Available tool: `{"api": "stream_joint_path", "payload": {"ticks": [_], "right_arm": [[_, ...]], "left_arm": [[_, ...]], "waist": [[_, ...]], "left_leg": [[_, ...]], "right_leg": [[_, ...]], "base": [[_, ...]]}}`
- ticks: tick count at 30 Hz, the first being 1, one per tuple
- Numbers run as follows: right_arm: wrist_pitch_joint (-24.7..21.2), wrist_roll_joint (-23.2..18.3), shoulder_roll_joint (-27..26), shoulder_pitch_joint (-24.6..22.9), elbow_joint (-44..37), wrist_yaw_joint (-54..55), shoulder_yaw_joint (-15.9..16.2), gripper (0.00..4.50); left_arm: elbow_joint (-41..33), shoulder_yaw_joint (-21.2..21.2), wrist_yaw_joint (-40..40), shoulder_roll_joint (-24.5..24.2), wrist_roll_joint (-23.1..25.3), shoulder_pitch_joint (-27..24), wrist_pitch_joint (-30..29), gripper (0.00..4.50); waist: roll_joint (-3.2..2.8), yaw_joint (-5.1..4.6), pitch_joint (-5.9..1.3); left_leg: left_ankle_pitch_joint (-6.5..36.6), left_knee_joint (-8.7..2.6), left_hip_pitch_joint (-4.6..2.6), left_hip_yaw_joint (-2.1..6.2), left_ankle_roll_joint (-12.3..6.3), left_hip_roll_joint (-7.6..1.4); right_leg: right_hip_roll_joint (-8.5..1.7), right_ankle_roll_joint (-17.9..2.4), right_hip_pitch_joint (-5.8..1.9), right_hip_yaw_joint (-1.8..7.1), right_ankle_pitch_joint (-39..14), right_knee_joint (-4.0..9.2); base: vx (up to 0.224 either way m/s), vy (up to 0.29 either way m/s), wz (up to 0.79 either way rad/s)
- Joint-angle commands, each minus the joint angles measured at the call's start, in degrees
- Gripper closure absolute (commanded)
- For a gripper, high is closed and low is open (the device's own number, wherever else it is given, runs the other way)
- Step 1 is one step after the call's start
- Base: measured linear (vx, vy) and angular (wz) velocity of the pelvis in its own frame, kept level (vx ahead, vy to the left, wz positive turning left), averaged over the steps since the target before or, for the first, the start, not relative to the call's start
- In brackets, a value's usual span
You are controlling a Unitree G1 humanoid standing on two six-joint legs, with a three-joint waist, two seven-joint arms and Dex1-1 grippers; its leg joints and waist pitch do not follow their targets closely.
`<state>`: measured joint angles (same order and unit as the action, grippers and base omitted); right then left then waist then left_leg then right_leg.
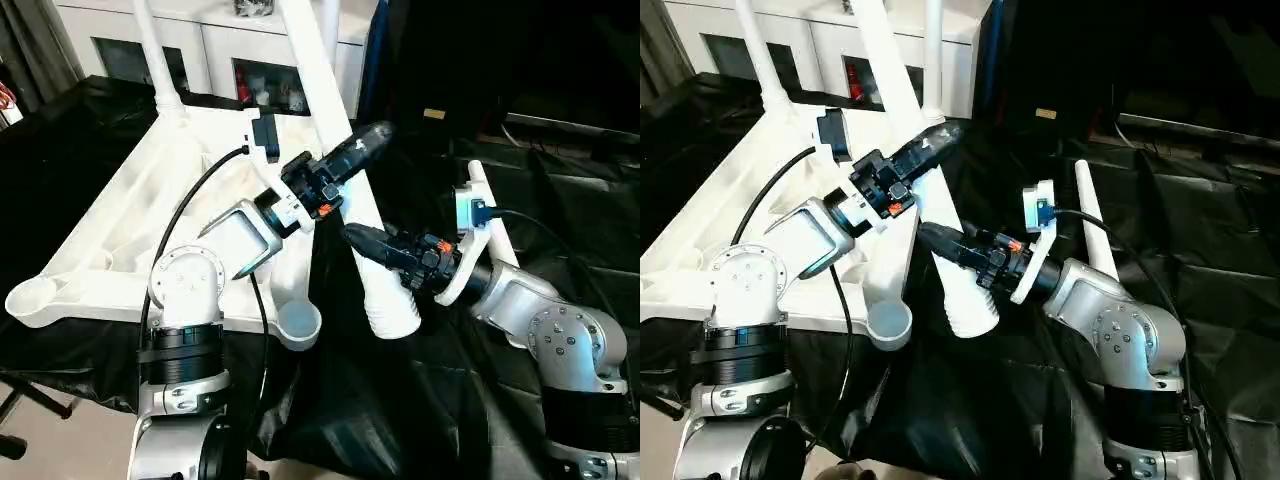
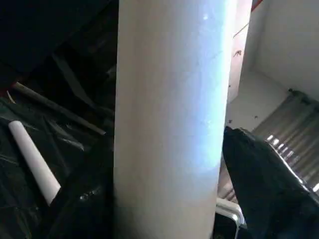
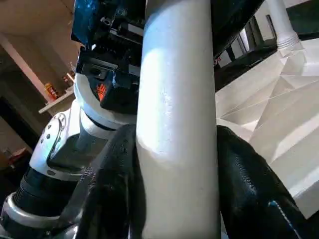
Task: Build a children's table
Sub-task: Pick table leg
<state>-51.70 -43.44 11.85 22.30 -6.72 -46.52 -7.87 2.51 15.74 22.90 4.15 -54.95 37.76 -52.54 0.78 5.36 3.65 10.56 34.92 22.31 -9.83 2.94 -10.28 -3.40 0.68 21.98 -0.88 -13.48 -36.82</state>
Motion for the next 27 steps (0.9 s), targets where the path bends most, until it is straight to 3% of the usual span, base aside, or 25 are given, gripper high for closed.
{"api": "stream_joint_path", "payload": {"ticks": [1,11,17,20,22,25,27], "right_arm": [[0.21,-0.12,0.76,0.36,-0.59,0.94,0.06,2.67],[0.86,-0.18,1.01,0.14,-0.45,1.61,0.6,2.67],[1.48,-0.11,1.51,0.07,-0.64,1.84,1.22,2.68],[2.71,1.96,2.18,0.46,-0.98,2.92,2.38,1.98],[3.2,3.78,3.06,0.77,-1.97,3.24,4.17,1.96],[5.31,9.82,4.15,1.57,-2.77,6.22,8.34,1.64],[5.81,11.33,4.4,1.89,-2.66,7.04,9.53,1.55]], "left_arm": [[-0.78,-0.14,-0.3,0.11,-1.75,0.41,-0.22,1.62],[-1.0,-0.4,-0.4,-0.26,-2.14,0.04,-0.77,2.57],[-1.15,-1.44,-0.38,-1.05,-0.35,-0.04,0.31,2.64],[-2.92,-6.18,-0.45,-3.66,7.17,-0.03,4.25,2.65],[-3.97,-8.93,-2.03,-4.95,11.39,0.58,5.73,2.65],[-4.14,-12.1,-6.5,-6.29,17.42,2.32,7.22,2.66],[-4.07,-13.0,-7.48,-6.78,18.87,2.78,7.5,2.66]], "waist": [[0.47,0.21,-3.88],[0.4,0.24,-3.91],[0.43,0.23,-3.93],[0.35,0.31,-3.96],[0.35,0.26,-3.99],[0.34,0.15,-3.99],[0.4,0.03,-3.97]], "left_leg": [[3.59,-4.0,-1.02,0.63,0.07,-2.12],[3.69,-4.03,-1.09,0.67,0.25,-2.14],[3.53,-4.0,-1.03,0.63,0.33,-2.1],[3.31,-4.06,-1.11,0.72,0.26,-2.24],[3.07,-4.1,-1.12,0.78,0.73,-2.35],[3.17,-4.06,-1.13,0.79,1.55,-2.25],[3.29,-4.05,-1.12,0.75,1.72,-2.16]], "right_leg": [[-3.79,-11.95,-2.73,1.84,0.53,4.53],[-3.79,-11.91,-2.74,1.83,0.44,4.5],[-3.77,-11.83,-2.8,1.84,0.68,4.47],[-3.79,-11.09,-2.74,1.86,0.78,4.53],[-3.77,-10.15,-2.74,1.83,0.8,4.46],[-3.7,-9.18,-2.73,1.87,0.68,4.48],[-3.77,-9.21,-2.76,1.89,0.61,4.45]], "base": [[0.0,0.0,0.0],[0.0,0.0,0.0],[0.0,0.0,0.0],[0.0,0.0,0.0],[0.0,0.0,0.0],[0.0,0.0,0.0],[0.0,0.0,0.0]]}}
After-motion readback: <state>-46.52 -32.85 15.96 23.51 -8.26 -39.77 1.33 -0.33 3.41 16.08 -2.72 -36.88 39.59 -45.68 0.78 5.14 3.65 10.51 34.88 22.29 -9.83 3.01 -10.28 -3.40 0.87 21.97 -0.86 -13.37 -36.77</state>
